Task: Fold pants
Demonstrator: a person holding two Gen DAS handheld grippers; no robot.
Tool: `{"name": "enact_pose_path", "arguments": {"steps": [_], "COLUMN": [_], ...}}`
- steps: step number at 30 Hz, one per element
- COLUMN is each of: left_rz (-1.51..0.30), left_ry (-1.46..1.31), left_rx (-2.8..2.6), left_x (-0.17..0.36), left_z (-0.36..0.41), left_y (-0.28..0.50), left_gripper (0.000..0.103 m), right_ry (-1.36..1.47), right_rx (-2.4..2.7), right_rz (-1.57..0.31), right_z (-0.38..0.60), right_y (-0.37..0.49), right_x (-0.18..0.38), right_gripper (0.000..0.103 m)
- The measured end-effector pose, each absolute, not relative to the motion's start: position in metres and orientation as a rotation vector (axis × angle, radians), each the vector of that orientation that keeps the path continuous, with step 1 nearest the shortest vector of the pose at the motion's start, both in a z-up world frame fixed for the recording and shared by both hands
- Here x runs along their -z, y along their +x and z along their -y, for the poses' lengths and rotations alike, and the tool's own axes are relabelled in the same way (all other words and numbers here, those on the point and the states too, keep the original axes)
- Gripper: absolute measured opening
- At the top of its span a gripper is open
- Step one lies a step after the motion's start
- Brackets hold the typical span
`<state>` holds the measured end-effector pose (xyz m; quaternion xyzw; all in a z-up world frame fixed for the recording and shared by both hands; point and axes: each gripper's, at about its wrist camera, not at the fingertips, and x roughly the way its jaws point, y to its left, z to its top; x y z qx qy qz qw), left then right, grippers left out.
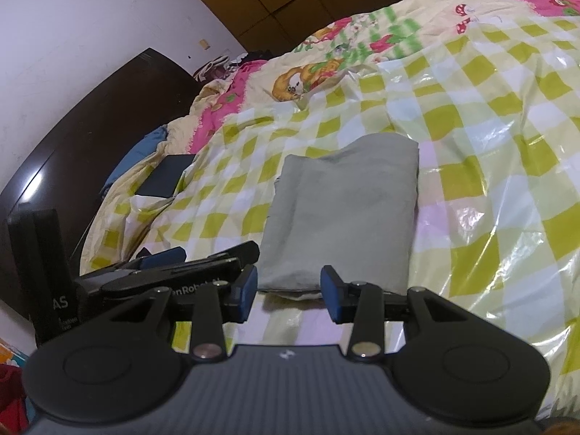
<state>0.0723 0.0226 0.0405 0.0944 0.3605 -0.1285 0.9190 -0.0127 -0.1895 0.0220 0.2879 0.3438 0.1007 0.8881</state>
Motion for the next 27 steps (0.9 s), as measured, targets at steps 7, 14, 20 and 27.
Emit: {"name": "enact_pose_path", "arguments": {"steps": [7, 14, 20, 27], "left_rz": [-0.772, -0.743, -0.685, -0.704], "left_ry": [0.094, 0.062, 0.165, 0.251], "left_rx": [0.273, 0.207, 0.118, 0.171], "left_x": [-0.040, -0.045, -0.064, -0.055], "left_z": [-0.039, -0.049, -0.050, -0.040], "left_y": [0.070, 0.059, 0.047, 0.042], "left_gripper": [0.103, 0.103, 0.103, 0.103], "right_ry": [0.591, 0.597, 0.600, 0.600], "right_rx": [-0.218, -0.248, -0.261, -0.233], "right_rz": [-0.699, -0.680, -0.653, -0.658], "right_z": [0.183, 0.179, 0.174, 0.176], "right_y": [-0.019, -0.024, -0.029, -0.032], "right_x": [-0.029, -0.034, -0.040, -0.039], "right_gripper": [0.041, 0.043, 0.046, 0.047]}}
